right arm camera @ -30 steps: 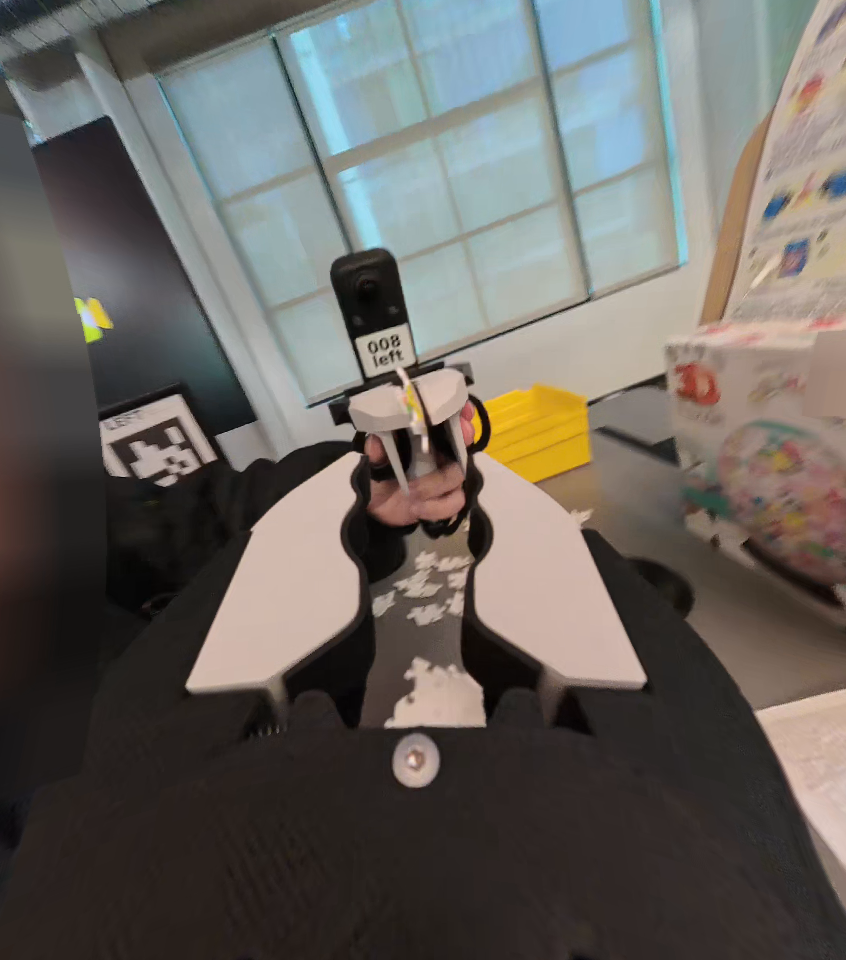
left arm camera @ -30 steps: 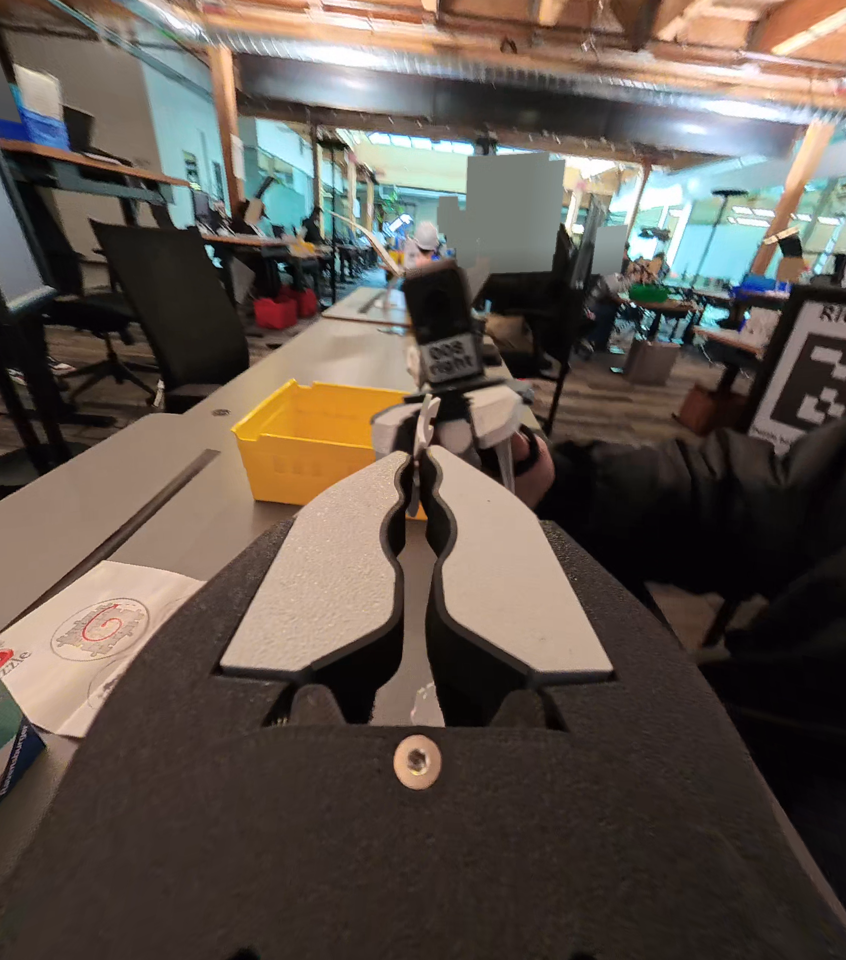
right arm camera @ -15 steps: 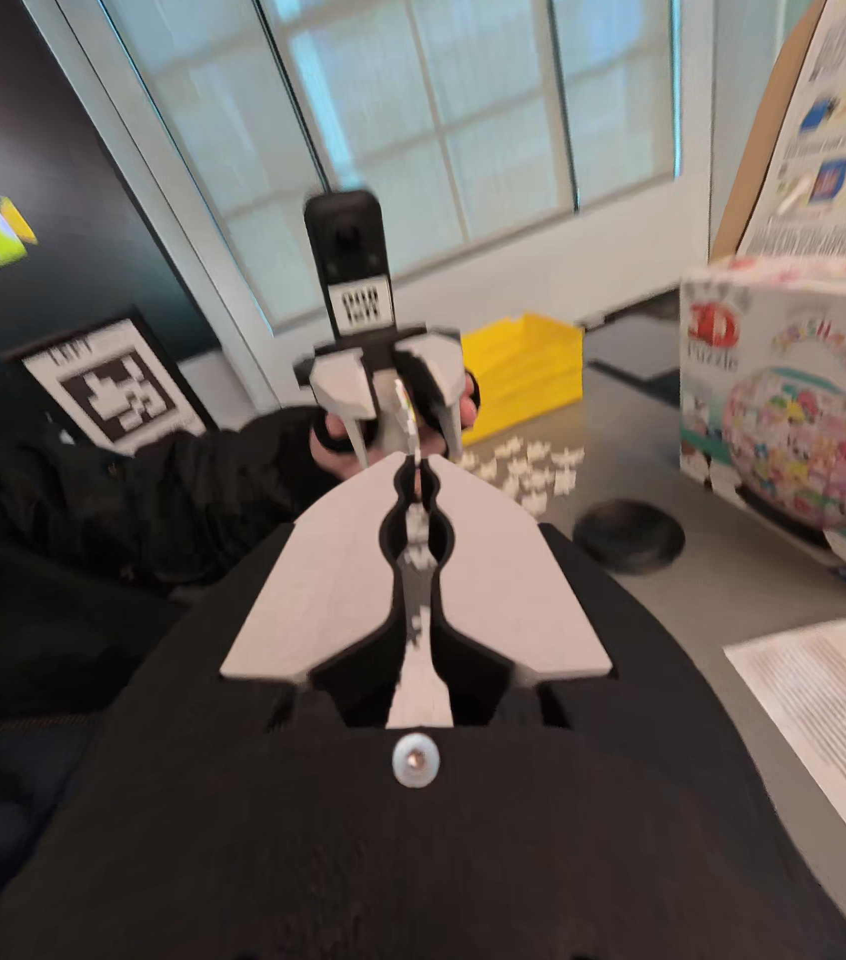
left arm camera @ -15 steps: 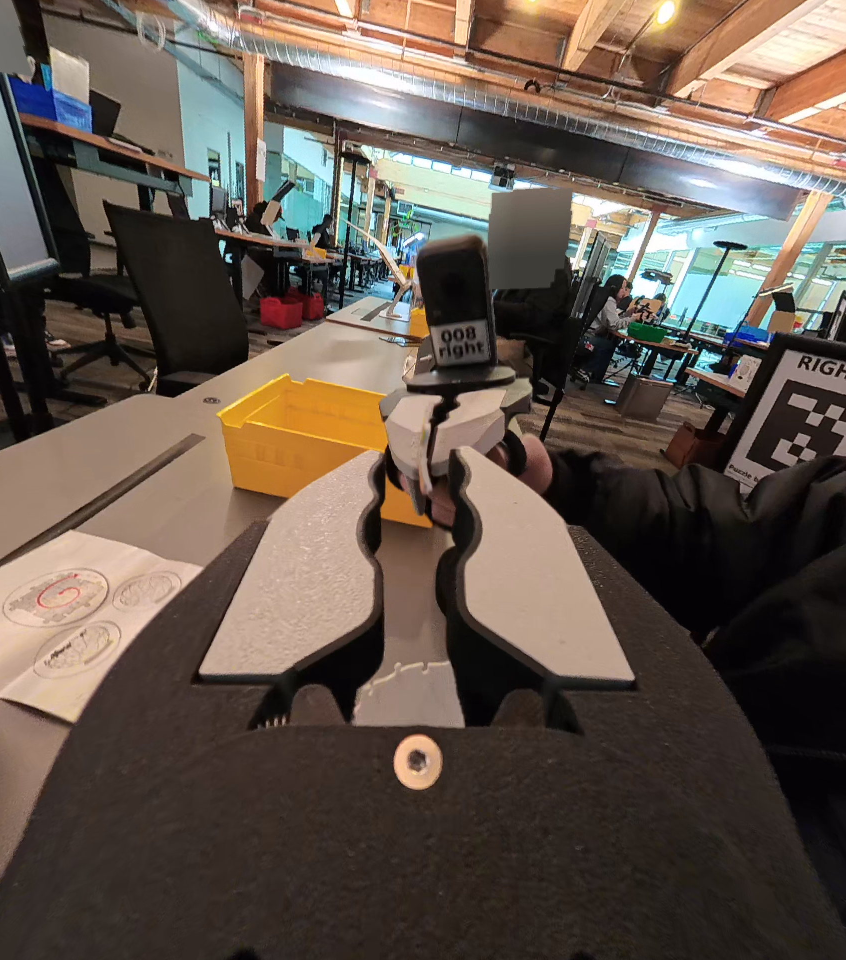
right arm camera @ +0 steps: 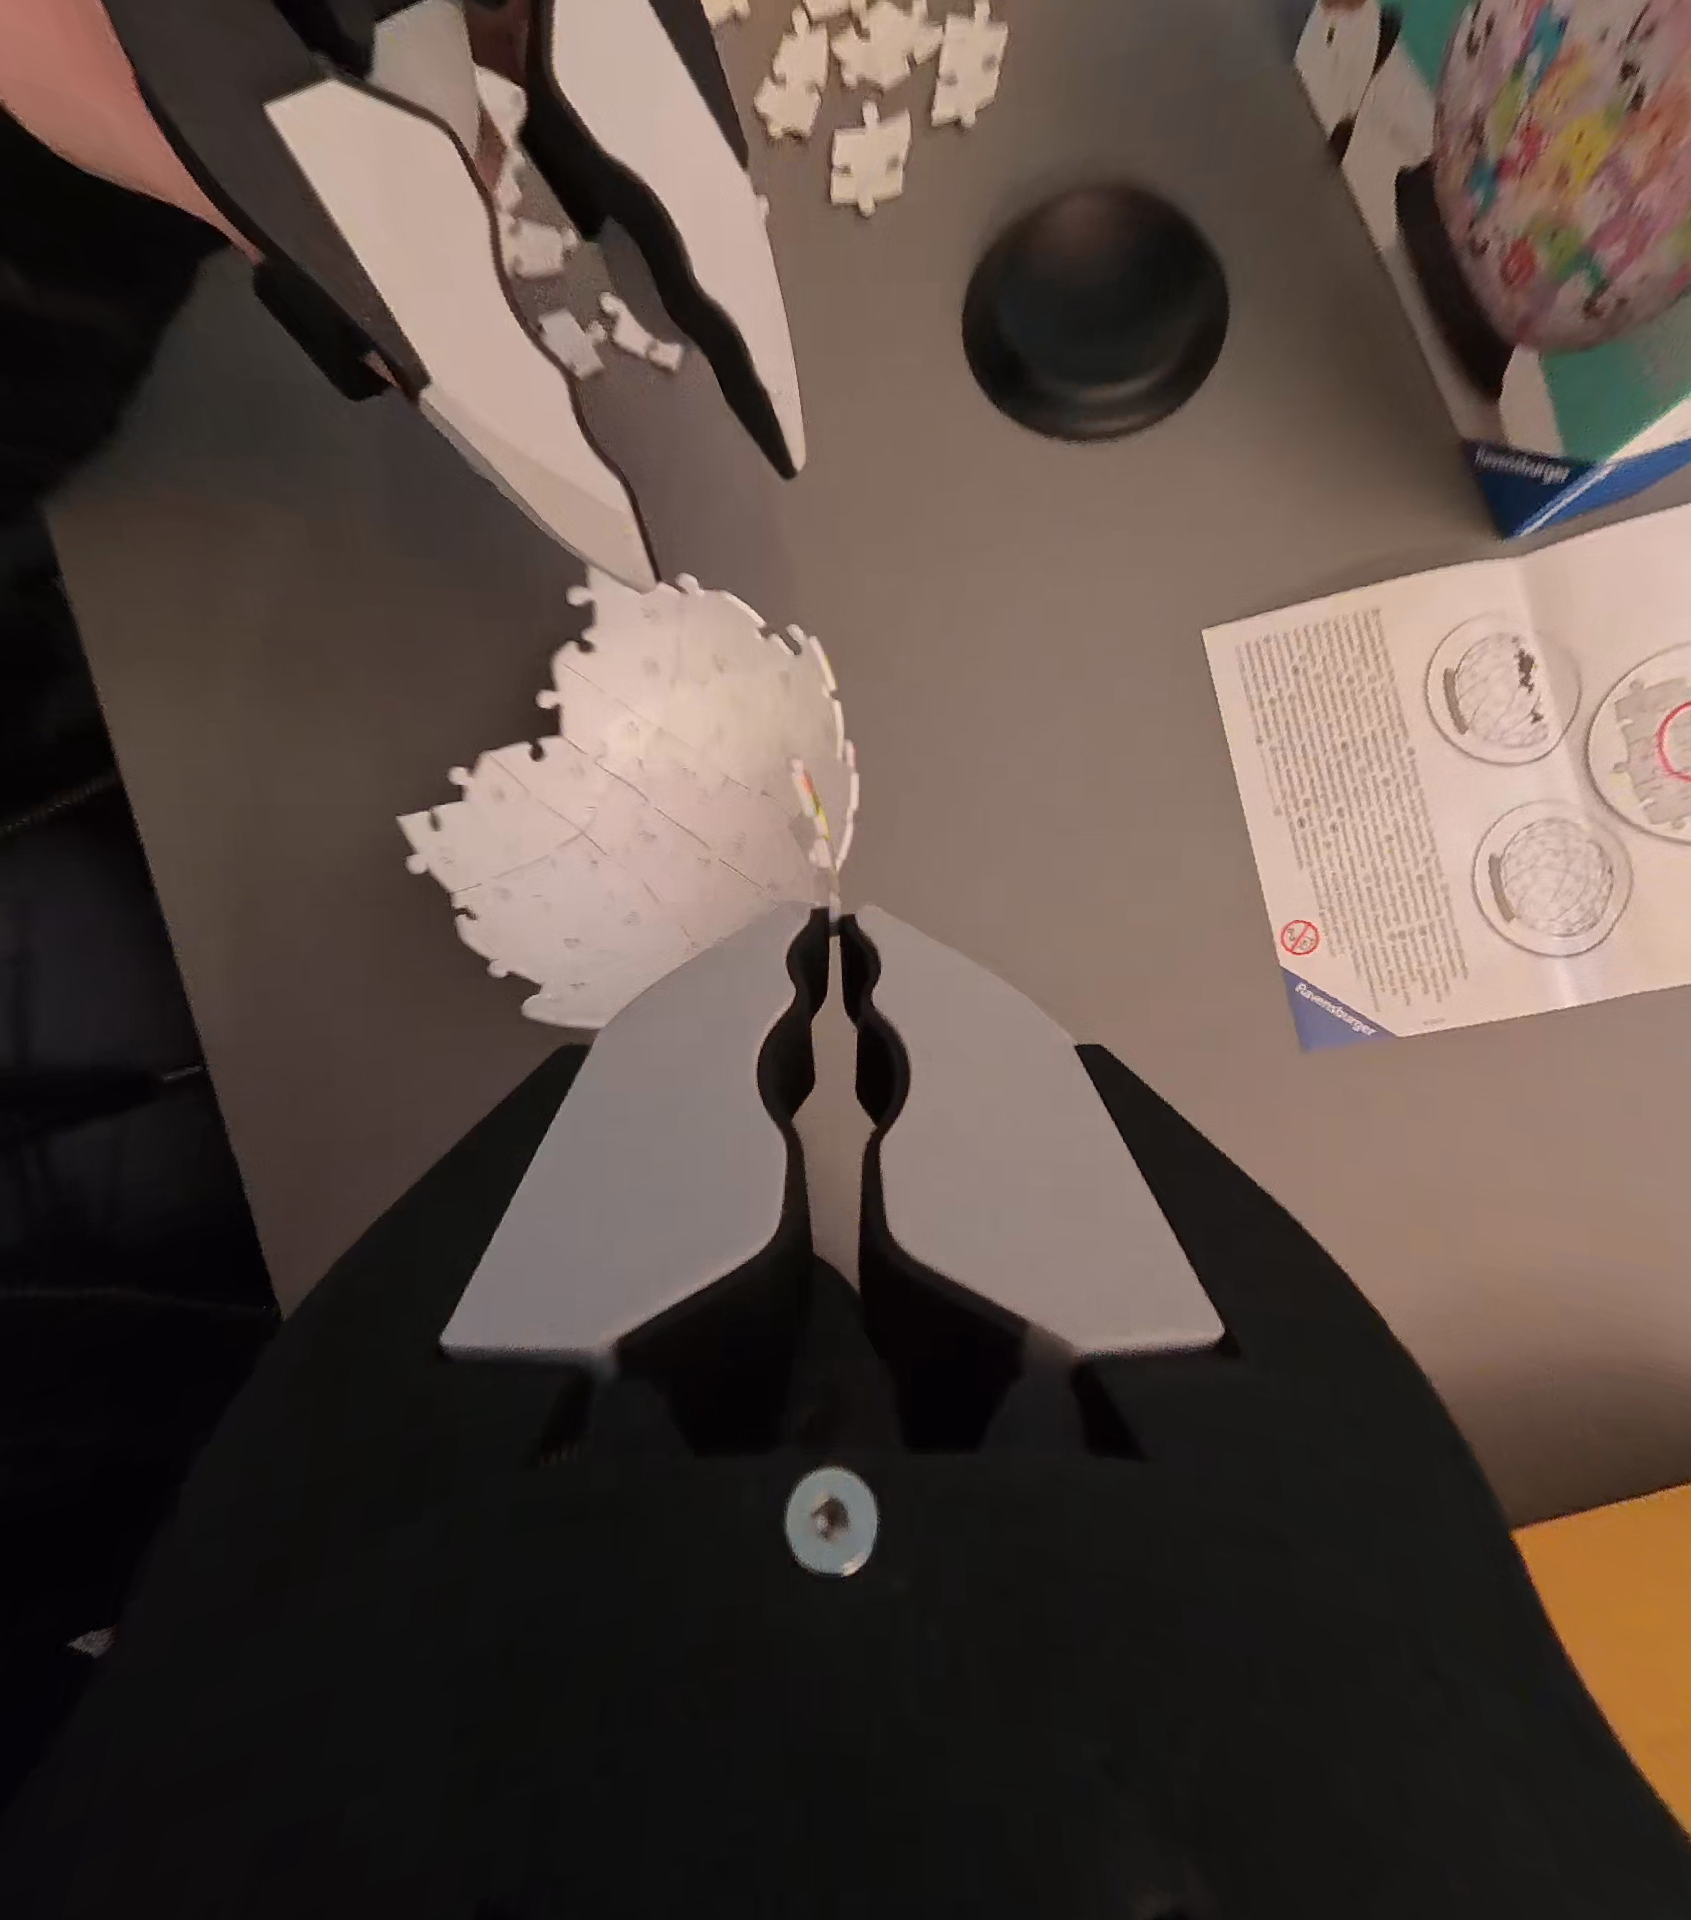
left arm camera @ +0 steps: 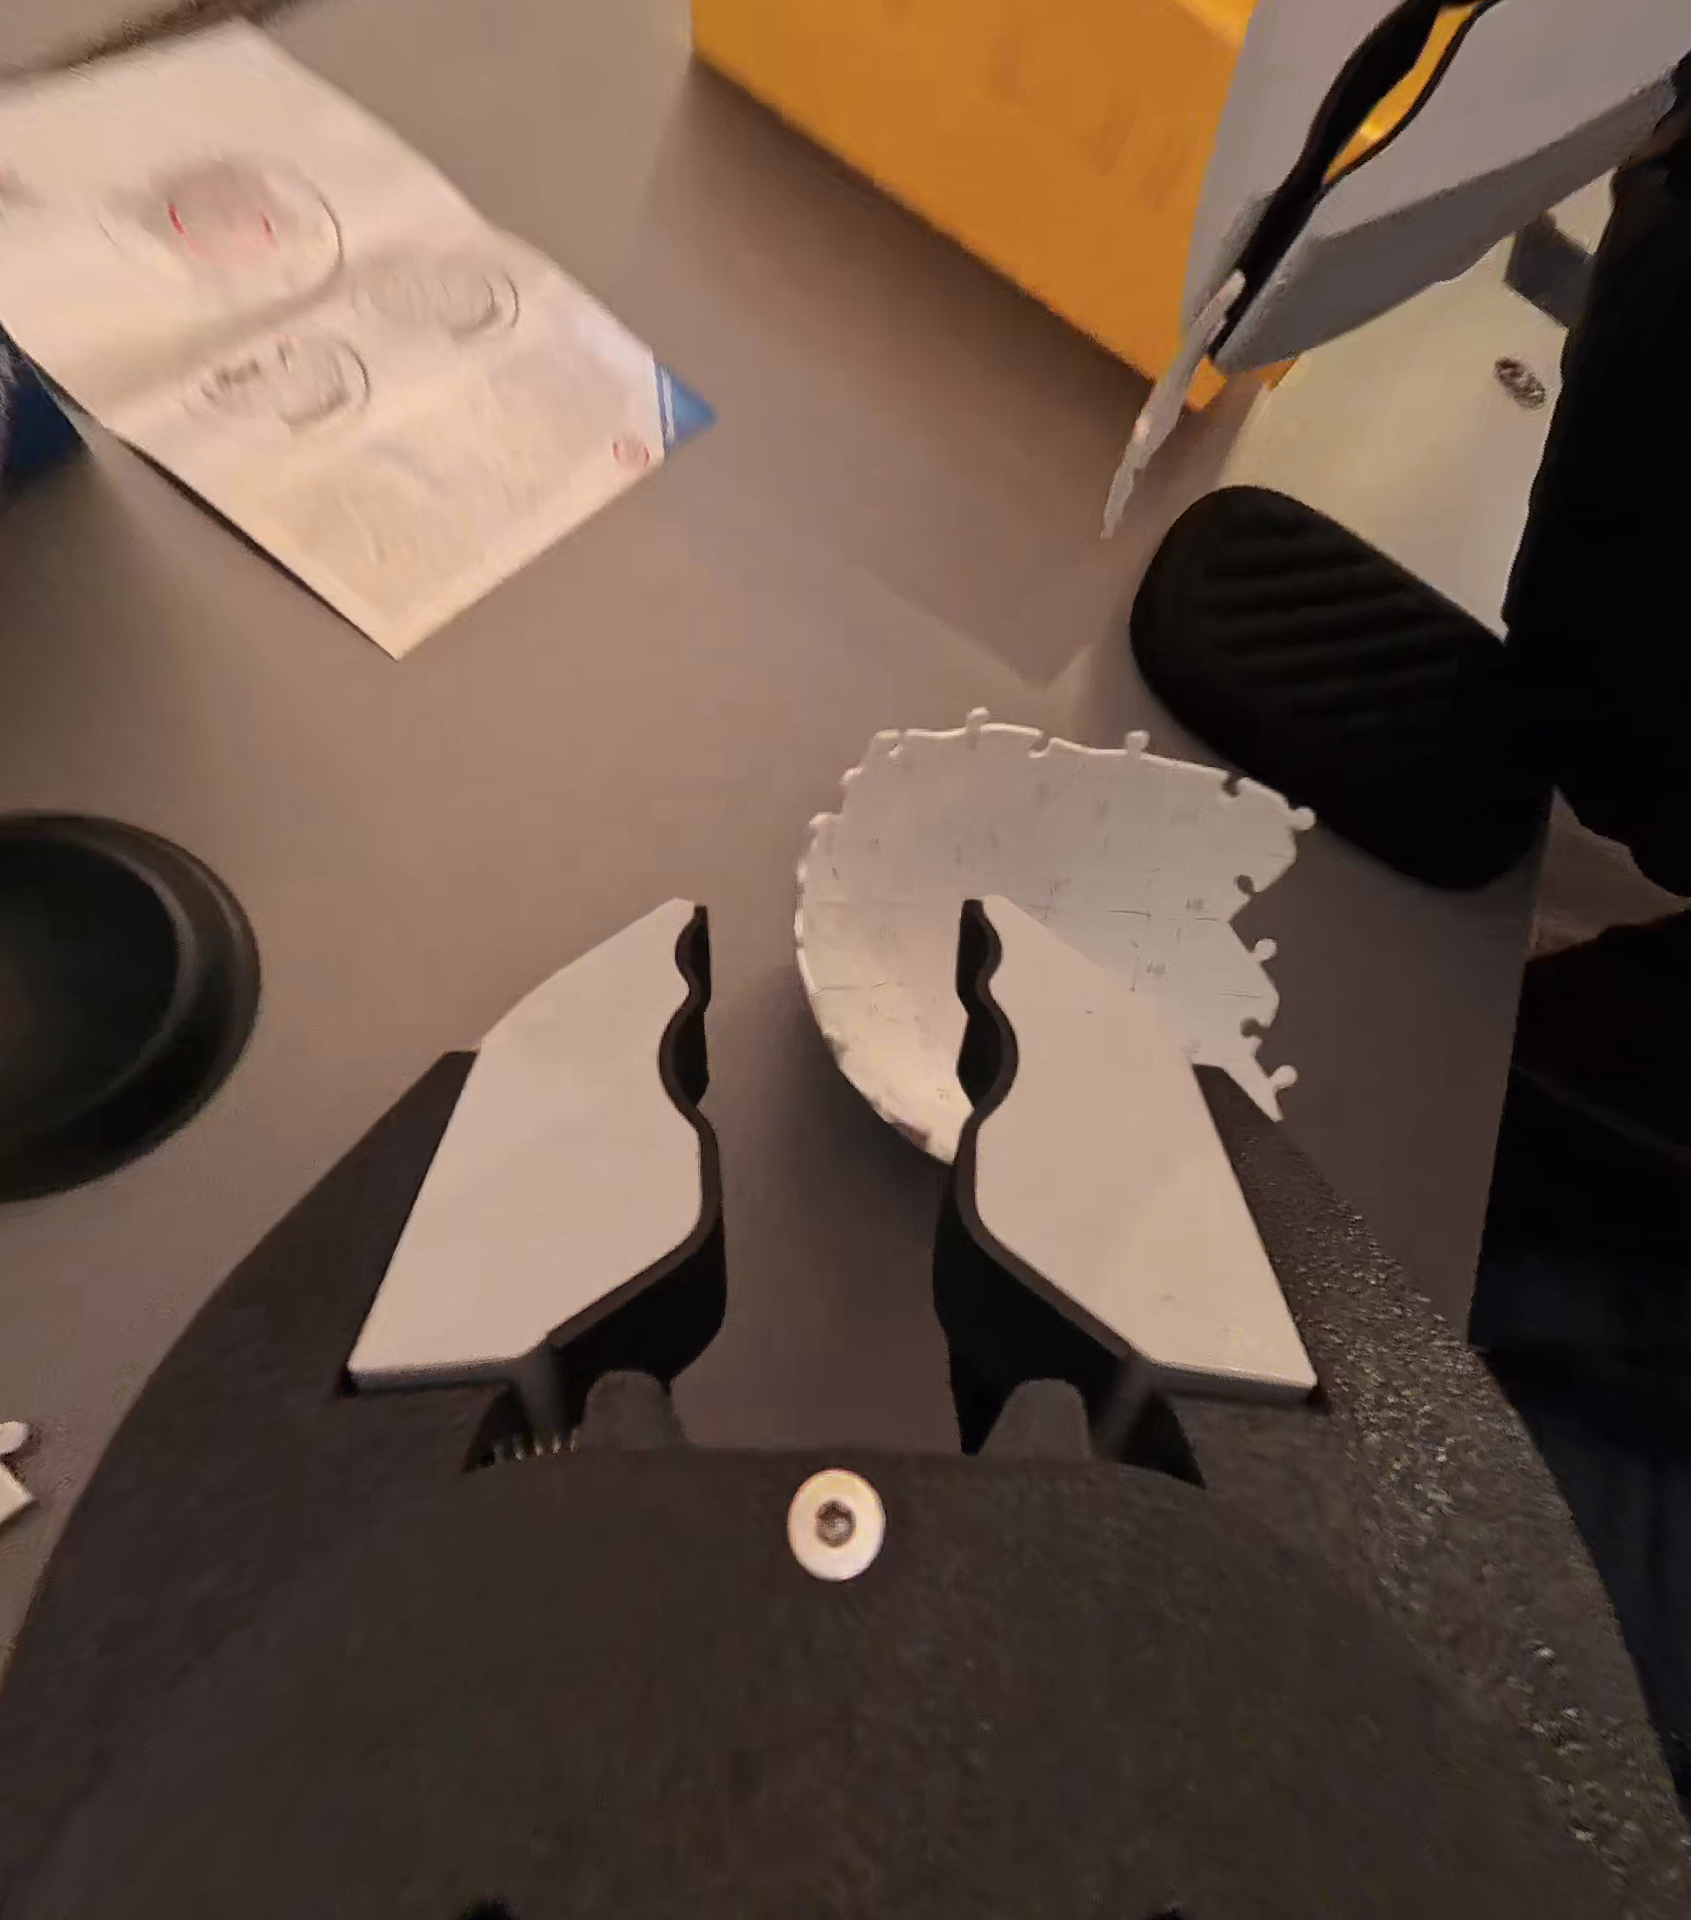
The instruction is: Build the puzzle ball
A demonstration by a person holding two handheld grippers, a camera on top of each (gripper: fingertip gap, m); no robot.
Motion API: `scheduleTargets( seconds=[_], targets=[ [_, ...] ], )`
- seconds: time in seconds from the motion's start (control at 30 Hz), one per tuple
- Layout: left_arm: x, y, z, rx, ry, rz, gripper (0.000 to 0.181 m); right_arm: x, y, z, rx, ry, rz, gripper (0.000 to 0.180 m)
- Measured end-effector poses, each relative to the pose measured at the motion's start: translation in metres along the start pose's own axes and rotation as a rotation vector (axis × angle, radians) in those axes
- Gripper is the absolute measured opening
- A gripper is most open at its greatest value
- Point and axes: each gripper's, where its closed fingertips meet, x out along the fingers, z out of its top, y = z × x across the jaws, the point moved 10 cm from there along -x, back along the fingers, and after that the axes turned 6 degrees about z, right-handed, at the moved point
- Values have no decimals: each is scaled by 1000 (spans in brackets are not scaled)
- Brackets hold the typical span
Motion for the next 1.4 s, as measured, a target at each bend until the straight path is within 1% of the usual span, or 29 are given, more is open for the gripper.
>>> scheduleTargets(
  seconds=[0.17, 0.33, 0.43, 0.5, 0.57, 0.67, 0.73, 1.0, 1.4],
  targets=[
    [20, 11, 3, -33, 78, -42, 45, 25, -10, -2, -4, 81, 41, 3],
    [36, 19, 9, -66, 80, -152, 40, 36, -15, -10, -1, 149, 82, 3],
    [40, 23, 10, -95, 143, -213, 37, 40, -20, -9, 7, 156, 110, 3],
    [39, 23, 8, -89, 187, -214, 37, 41, -21, -7, 7, 146, 122, 3],
    [38, 23, 7, -65, 195, -193, 38, 41, -22, -6, 1, 139, 132, 3],
    [43, 24, 5, -34, 239, -175, 37, 41, -23, -6, 1, 134, 138, 3],
    [48, 25, 6, -23, 239, -174, 30, 42, -23, -6, 4, 127, 148, 3],
    [55, 28, 15, -2, 226, -208, 17, 52, -23, -5, 2, 148, 167, 3],
    [67, 23, 16, 16, 248, -291, 22, 68, -25, -7, 23, 198, 184, 3]
  ],
)
